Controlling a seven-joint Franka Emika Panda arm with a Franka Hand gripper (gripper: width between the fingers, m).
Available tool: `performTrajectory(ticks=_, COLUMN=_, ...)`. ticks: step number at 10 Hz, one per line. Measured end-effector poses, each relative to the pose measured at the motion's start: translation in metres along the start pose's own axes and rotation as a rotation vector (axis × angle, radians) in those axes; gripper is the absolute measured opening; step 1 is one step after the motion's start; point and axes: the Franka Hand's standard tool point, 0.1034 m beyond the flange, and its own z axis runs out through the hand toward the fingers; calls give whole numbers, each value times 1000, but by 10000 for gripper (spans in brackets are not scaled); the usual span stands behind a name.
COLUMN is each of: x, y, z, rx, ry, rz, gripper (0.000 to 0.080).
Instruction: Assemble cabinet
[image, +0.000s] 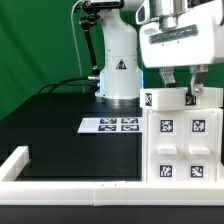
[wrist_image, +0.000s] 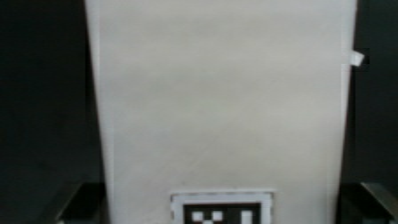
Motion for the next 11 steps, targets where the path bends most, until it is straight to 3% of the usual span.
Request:
performTrajectory(ticks=5, x=1, y=2, z=1, rx=7, ry=-64, rz=493, gripper=557)
performTrajectory(ticks=11, x=4, y=4, z=1, rx=-7, ry=-63, rz=710, gripper=557)
